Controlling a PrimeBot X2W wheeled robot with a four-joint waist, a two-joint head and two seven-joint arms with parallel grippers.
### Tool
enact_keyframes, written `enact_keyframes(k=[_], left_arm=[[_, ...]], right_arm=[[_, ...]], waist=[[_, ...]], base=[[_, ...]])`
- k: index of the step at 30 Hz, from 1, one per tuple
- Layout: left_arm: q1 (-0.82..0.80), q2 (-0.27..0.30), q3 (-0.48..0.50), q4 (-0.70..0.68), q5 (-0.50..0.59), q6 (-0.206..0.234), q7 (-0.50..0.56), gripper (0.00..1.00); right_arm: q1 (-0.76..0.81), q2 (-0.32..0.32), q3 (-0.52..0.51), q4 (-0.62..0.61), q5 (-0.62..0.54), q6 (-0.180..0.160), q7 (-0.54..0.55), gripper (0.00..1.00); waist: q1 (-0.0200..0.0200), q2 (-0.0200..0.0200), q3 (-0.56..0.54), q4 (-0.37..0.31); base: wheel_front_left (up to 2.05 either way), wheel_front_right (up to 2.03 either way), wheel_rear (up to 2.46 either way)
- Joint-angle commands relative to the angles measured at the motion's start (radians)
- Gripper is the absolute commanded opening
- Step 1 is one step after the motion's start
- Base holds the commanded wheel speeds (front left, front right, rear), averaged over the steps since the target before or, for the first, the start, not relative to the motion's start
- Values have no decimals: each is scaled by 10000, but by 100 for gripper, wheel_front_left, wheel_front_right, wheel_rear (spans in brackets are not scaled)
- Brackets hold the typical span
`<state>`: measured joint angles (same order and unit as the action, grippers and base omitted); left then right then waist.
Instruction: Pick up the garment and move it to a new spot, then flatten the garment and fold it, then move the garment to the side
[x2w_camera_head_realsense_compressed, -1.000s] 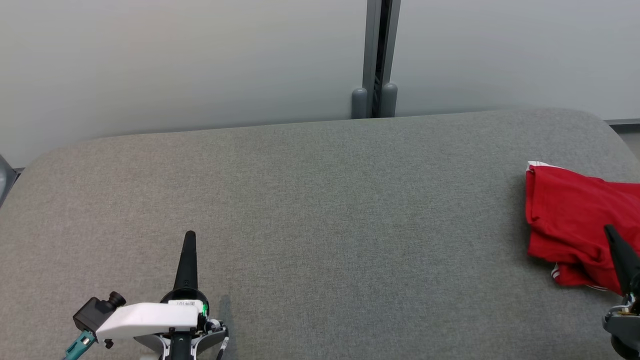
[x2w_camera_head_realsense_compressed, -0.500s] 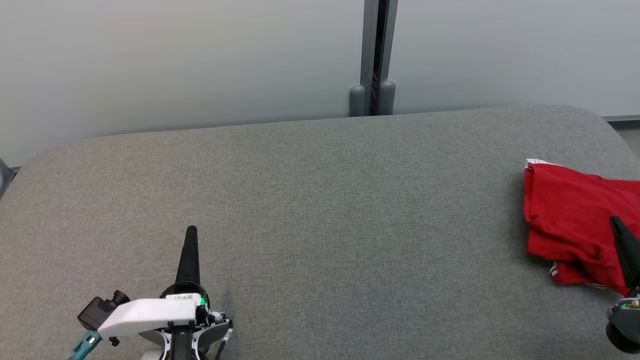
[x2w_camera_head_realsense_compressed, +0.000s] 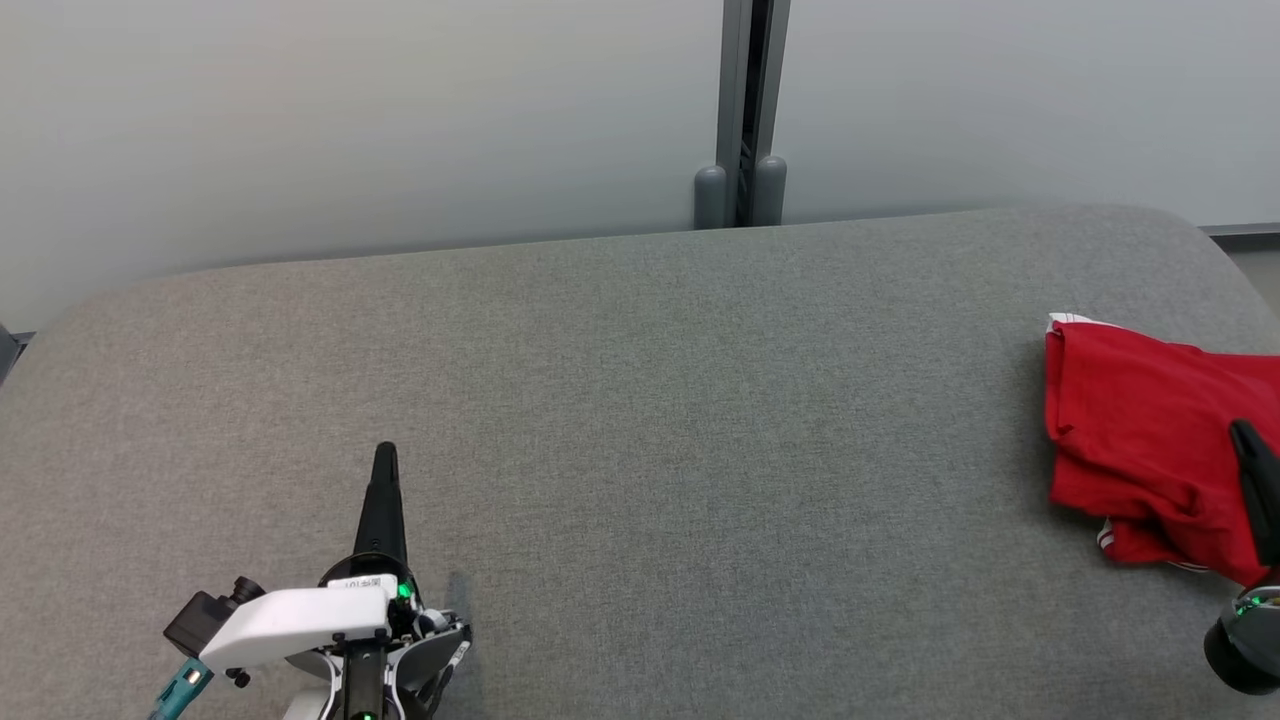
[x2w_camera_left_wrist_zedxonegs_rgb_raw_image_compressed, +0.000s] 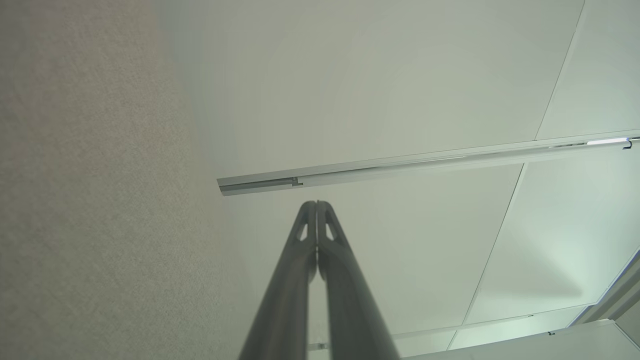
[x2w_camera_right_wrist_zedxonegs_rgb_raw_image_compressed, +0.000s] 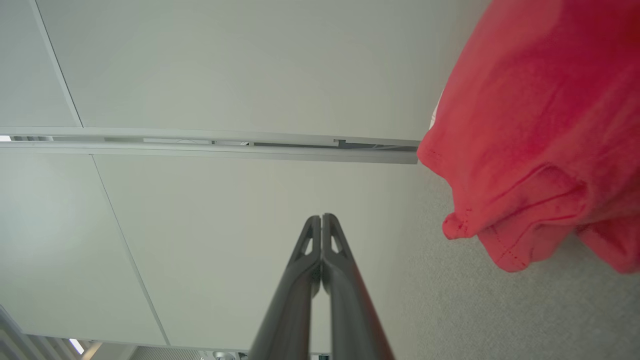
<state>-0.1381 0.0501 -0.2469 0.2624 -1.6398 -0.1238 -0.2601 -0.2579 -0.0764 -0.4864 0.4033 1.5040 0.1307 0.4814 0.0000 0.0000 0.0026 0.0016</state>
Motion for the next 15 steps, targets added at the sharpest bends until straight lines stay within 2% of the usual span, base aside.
enact_keyframes(k=[1,15], left_arm=[[-200,6,-3,16,-185,-109,-29,0],[-188,2,1,16,-210,-101,-28,0]], right_arm=[[-142,-90,-89,55,182,0,81,0],[-127,-119,-39,73,288,0,58,0]], waist=[[0,0,6,-5],[0,0,13,-11]], base=[[0,0,0],[0,0,0]])
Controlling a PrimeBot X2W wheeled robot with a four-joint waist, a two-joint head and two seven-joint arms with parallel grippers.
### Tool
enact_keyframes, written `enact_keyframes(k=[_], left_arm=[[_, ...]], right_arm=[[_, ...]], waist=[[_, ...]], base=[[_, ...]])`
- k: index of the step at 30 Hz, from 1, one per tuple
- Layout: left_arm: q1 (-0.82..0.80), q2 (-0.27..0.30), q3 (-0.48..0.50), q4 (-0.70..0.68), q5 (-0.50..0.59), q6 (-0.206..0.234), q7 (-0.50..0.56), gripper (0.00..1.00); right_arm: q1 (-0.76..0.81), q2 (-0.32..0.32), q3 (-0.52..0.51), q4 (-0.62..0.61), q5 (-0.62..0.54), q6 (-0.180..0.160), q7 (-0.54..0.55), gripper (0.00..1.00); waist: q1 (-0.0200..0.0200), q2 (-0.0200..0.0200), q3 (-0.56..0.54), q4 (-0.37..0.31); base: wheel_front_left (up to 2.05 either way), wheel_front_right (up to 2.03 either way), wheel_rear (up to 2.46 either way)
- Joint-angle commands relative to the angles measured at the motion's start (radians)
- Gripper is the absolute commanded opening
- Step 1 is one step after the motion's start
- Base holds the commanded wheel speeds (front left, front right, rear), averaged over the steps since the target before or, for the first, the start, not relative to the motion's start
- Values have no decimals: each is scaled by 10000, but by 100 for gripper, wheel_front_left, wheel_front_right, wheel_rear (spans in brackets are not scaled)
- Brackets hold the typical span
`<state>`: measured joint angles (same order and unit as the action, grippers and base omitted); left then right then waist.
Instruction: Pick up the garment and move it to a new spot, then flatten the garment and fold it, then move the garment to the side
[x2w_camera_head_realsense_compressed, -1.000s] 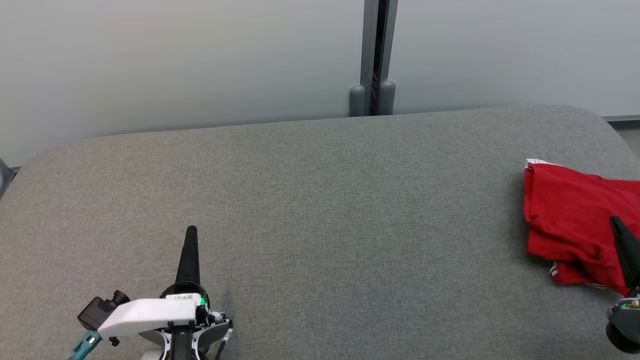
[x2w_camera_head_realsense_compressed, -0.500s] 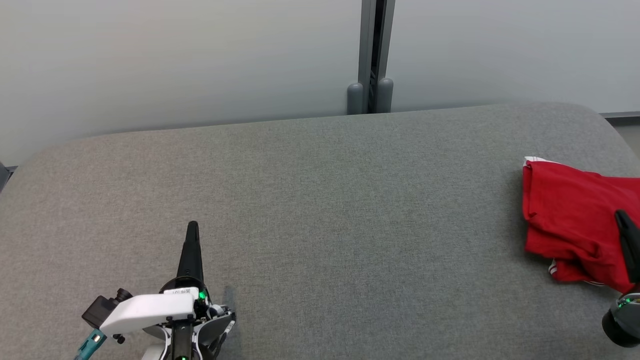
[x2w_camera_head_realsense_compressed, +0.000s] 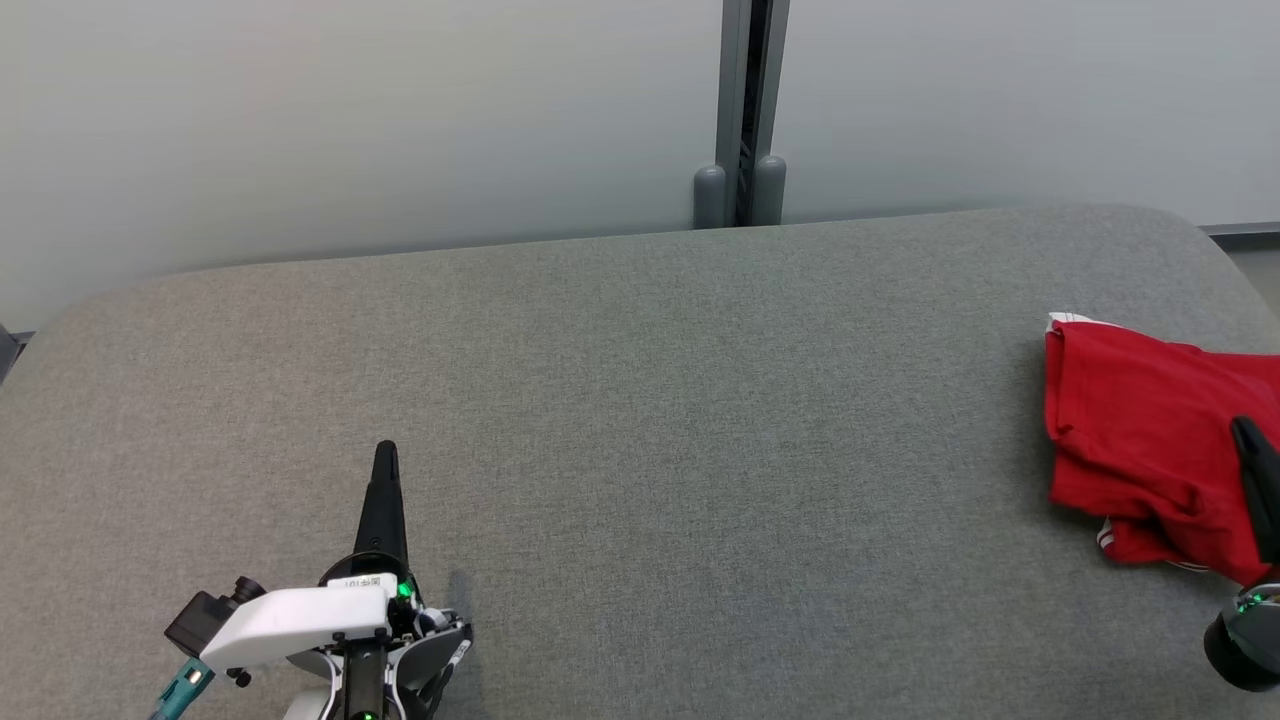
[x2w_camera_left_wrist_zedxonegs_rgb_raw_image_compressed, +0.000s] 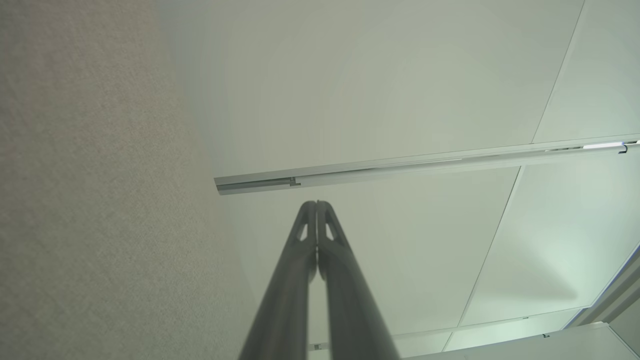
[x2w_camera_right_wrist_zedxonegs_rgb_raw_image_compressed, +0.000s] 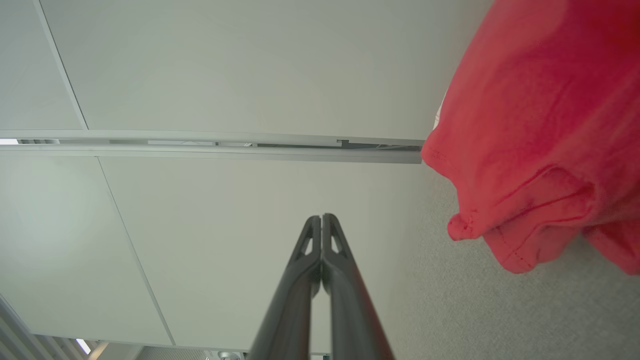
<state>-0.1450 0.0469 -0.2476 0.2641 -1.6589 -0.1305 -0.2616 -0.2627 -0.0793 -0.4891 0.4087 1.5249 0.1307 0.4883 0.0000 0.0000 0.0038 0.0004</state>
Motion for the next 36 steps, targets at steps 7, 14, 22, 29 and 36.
enact_keyframes(k=[7,14,22,29,36], left_arm=[[-119,34,9,-3,-18,-34,-12,0],[-118,34,10,-5,-18,-34,-13,0],[-118,34,11,-6,-18,-34,-13,0],[-117,34,12,-7,-17,-34,-13,0],[-117,34,13,-8,-18,-34,-13,0]], right_arm=[[-68,-101,8,20,104,0,-32,0],[-59,-109,20,20,95,0,-43,0],[-49,-120,46,22,116,0,-54,0],[-42,-129,59,23,132,0,-63,0],[-34,-134,75,21,155,0,-80,0]], waist=[[0,0,0,0],[0,0,0,0],[0,0,0,0],[0,0,0,0],[0,0,0,0]], base=[[0,0,0],[0,0,0],[0,0,0],[0,0,0],[0,0,0]])
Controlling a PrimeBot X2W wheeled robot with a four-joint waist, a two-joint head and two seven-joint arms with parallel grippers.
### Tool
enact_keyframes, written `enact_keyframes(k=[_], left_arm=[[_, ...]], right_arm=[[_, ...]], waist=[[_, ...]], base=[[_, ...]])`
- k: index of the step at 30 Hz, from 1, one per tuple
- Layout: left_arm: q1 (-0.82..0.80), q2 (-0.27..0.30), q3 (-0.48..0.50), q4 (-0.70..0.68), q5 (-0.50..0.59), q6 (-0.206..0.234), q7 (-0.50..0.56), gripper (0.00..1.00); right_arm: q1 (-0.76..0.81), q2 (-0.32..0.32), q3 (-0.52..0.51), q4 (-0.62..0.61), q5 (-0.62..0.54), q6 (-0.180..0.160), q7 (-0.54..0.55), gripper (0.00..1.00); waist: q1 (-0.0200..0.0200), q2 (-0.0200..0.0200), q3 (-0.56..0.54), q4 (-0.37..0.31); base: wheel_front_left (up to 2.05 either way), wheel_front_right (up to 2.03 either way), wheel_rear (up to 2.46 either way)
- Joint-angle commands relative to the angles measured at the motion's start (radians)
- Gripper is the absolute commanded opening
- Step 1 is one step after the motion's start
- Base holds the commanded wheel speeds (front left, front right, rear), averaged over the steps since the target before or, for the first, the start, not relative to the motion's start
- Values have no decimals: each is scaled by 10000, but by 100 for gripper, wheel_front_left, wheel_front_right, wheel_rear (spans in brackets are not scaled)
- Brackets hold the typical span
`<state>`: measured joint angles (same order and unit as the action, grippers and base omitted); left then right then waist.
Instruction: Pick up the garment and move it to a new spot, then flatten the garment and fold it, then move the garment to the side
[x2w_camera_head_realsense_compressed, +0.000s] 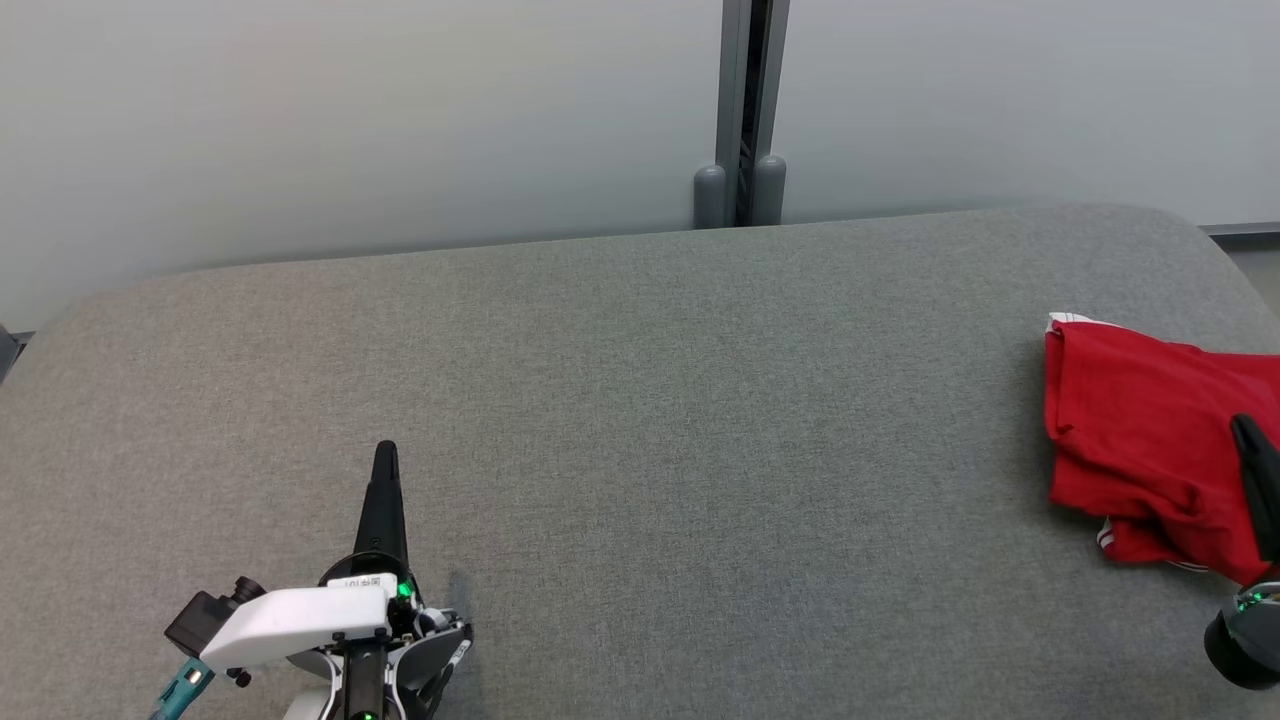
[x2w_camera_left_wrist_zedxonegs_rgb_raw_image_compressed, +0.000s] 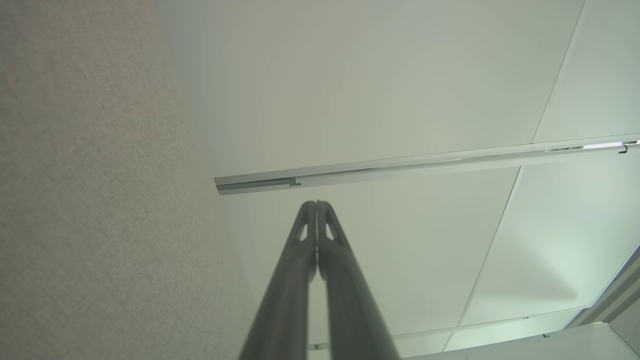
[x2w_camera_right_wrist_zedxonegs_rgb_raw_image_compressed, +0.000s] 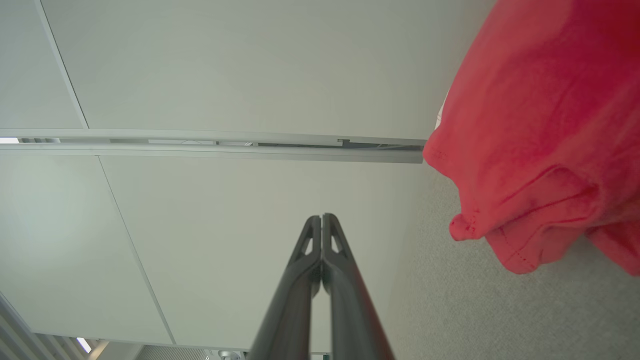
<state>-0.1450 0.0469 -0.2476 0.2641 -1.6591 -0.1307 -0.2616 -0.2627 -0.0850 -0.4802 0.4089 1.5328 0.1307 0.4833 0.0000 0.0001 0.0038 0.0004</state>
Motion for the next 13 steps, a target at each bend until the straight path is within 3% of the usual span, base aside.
enact_keyframes(k=[1,13], left_arm=[[-117,34,13,-8,-15,-32,-13,0],[-117,34,14,-10,-15,-32,-13,0]], right_arm=[[-35,-77,-9,20,78,0,-33,0],[-23,-86,15,22,96,0,-54,0]], waist=[[0,-1,0,0],[0,-1,0,0]], base=[[0,0,0],[0,0,0]])
